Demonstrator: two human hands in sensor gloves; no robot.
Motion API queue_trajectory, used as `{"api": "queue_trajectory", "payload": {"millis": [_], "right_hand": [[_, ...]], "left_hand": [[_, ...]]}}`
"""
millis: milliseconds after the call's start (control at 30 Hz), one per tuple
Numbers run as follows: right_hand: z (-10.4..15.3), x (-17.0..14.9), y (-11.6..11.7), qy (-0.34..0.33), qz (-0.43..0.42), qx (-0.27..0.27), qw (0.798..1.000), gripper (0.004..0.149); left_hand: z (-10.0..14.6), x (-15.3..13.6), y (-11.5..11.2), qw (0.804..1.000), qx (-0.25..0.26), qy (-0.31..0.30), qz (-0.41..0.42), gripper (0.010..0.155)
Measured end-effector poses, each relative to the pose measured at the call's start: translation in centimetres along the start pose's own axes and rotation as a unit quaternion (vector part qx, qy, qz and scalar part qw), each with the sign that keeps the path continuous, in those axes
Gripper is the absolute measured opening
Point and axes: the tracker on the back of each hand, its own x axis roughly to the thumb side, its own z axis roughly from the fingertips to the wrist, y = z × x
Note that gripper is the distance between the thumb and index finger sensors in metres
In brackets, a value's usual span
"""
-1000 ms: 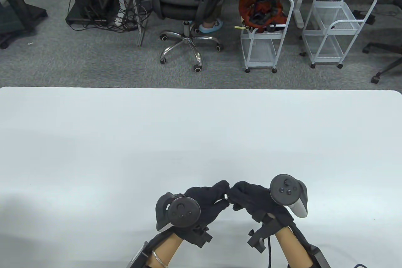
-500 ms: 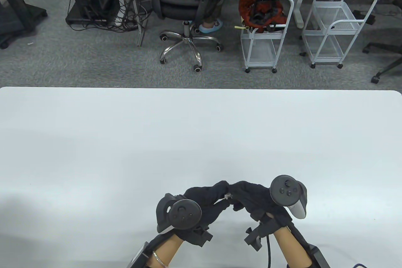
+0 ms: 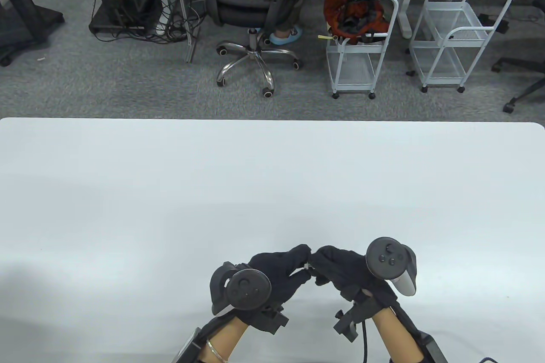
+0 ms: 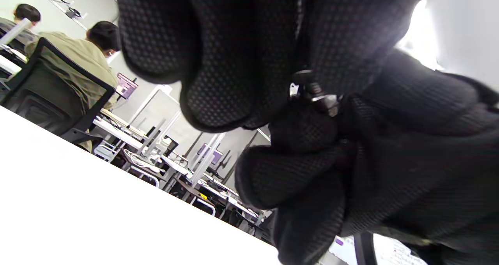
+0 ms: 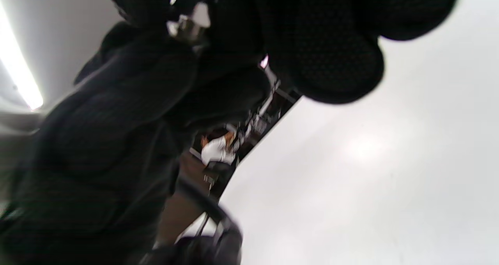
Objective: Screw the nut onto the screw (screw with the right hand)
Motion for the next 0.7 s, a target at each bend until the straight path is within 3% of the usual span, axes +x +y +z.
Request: {"api": "queue_trajectory", "payload": {"millis": [167,333,467,533,667,700], "right_hand": [[0.16,-0.04,0.21,-0.009,0.021,-0.099,0.995,0.049],[-0.02,-0.05,0.16,0.004,0.006,0.0,1.0,0.051],[0.09,-0.27,0.18,-0.011,0.016,-0.104,0.994,0.049],[0.06,-0.34,0.25,-0.006,0.009,-0.09,0.996,0.049],[-0.13,-0.14,0.23,0.002,-0.006,0.011,1.0,0.051],[-0.03,-0.17,0.19,-0.005,0.01,-0.007,1.0,0.049]], "left_hand": [[-0.01,0.16,0.0,1.0,-0.005,-0.011,0.0,0.047],[0.04,0.08,0.09,1.0,0.001,-0.003,-0.005,0.047],[0.02,0.35,0.03,1.0,-0.003,-0.017,-0.004,0.047],[0.01,0.2,0.01,1.0,-0.006,-0.012,0.002,0.047],[0.04,-0.05,0.16,1.0,0.003,0.0,-0.004,0.047],[0.06,0.03,0.17,1.0,0.001,-0.003,-0.003,0.047]]}}
